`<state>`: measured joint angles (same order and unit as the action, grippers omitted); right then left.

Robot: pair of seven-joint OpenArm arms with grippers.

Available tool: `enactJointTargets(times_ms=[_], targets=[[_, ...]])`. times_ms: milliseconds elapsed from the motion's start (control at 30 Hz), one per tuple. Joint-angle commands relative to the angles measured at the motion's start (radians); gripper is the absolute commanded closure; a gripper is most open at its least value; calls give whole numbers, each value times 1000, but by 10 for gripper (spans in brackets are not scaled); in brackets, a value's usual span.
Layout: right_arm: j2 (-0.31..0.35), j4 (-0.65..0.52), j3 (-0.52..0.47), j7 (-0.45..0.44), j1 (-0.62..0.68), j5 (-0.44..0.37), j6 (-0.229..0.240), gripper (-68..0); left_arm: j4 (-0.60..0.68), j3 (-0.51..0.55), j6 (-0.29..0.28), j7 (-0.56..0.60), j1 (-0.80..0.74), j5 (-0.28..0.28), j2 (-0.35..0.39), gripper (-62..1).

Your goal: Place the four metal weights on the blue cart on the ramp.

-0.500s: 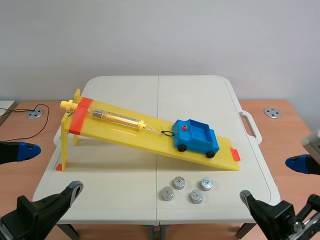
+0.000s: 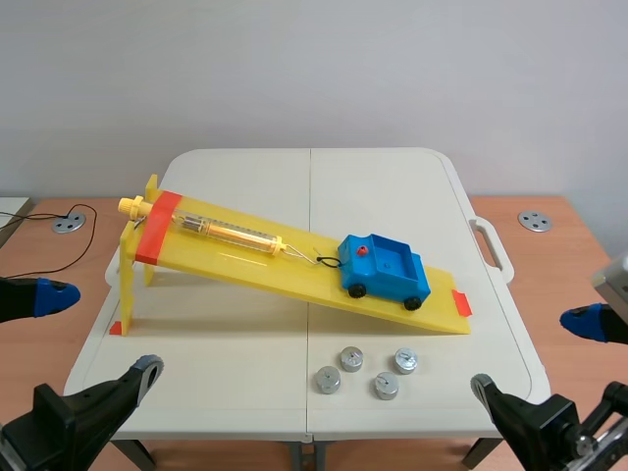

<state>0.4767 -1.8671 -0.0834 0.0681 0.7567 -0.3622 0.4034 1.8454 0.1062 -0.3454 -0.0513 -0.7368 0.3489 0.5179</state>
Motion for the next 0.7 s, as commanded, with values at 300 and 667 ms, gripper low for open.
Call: enactJointTargets(times_ms=[300, 667], targets=[[27, -56, -33, -2, -73, -27, -10, -659, 69, 16, -24, 49, -8, 77, -2, -623], [-7, -56, 18, 88, -157, -26, -5, -659, 68, 16, -24, -34, 44, 74, -41, -314]])
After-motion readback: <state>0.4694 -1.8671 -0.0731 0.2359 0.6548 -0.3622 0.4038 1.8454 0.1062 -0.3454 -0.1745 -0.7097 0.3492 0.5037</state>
